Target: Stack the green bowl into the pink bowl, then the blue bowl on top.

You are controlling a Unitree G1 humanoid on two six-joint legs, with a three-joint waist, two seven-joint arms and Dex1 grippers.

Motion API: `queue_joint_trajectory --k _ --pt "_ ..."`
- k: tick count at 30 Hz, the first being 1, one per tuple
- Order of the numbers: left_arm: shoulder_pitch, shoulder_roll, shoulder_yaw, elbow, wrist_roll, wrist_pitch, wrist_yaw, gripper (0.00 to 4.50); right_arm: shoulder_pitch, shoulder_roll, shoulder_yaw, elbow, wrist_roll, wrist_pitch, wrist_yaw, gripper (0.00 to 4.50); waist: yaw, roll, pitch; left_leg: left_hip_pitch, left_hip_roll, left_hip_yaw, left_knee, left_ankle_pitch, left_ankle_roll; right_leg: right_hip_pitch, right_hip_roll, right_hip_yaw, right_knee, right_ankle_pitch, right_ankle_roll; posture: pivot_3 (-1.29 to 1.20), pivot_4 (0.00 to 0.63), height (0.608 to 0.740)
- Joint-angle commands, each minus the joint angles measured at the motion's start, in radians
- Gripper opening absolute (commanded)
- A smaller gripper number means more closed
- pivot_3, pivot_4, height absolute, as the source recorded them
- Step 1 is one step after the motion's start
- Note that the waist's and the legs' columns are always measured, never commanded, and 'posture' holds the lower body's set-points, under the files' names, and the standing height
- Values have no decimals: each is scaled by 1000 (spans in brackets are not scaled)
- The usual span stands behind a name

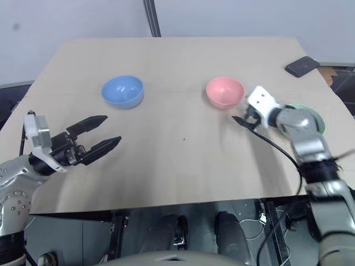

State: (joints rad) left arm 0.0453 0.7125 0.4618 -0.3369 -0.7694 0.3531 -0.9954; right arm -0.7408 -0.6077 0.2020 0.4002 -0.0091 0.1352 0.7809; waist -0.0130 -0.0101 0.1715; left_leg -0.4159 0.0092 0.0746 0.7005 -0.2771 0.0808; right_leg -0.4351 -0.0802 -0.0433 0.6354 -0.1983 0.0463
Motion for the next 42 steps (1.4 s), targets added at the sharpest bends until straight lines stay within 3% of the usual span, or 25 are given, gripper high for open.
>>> queue_joint_trajectory --k 1,4,9,12,16,21,24,28,31,38,42 --pt "21 -9 27 -58 -14 -19 13 4500 -115 37 52 206 -82 -138 14 4444 3 0 0 0 0 0 0 0 0 0 0 0 0 0 0 0 150 739" --pt "68 -26 54 -100 -22 -23 35 4500 -211 83 104 398 -156 -247 -1 3649 1 0 0 -1 -1 0 -1 0 1 0 -1 0 -2 0 0 0 150 739" --pt "121 -46 81 -164 -41 -20 74 4500 -292 113 126 564 -215 -369 -17 1174 -1 0 1 -1 -1 -1 -1 0 0 0 -2 -1 -3 0 0 0 150 739" --pt "141 -50 88 -188 -57 -21 70 4500 -319 127 129 599 -234 -425 -10 35 -6 0 1 0 -1 -1 -1 0 -1 1 -1 -1 -2 0 0 0 150 739" --pt "167 -33 88 -192 -76 -22 21 4500 -305 138 117 497 -176 -476 140 35 -18 1 1 2 0 -1 -1 1 -2 1 -1 0 1 0 0 0 150 739" --pt "159 -18 85 -164 -87 -23 -20 4500 -120 125 146 -8 -20 -243 401 35 -21 1 1 1 0 -2 -1 1 -2 0 -2 -1 2 2 3 0 150 739" --pt "142 -18 79 -142 -78 -27 -30 4500 -11 109 191 -272 -38 -80 422 35 -15 1 1 1 0 -3 -1 1 -2 0 -6 -3 2 2 3 0 150 739" --pt "124 -18 62 -125 -65 -29 -39 4500 16 109 245 -370 -77 64 437 35 -14 1 1 1 0 -3 -1 1 -2 0 -7 -3 2 0 0 0 150 739" --pt "101 -18 42 -117 -57 -26 -38 4500 16 114 239 -372 -100 89 395 1165 -10 1 1 3 0 -3 -1 0 -5 2 -7 -4 2 0 -1 0 150 739" --pt "45 -20 -4 -73 -41 -36 -60 4500 74 73 76 -571 -19 256 304 4367 4 1 1 1 -1 -3 -1 1 -3 0 -6 -4 2 0 -1 0 150 739" --pt "-43 -28 -71 -27 -40 -26 -76 4500 170 -8 -121 -770 93 450 263 4367 21 1 1 0 -3 -4 -1 1 -3 1 -6 -6 1 0 -1 0 150 739"
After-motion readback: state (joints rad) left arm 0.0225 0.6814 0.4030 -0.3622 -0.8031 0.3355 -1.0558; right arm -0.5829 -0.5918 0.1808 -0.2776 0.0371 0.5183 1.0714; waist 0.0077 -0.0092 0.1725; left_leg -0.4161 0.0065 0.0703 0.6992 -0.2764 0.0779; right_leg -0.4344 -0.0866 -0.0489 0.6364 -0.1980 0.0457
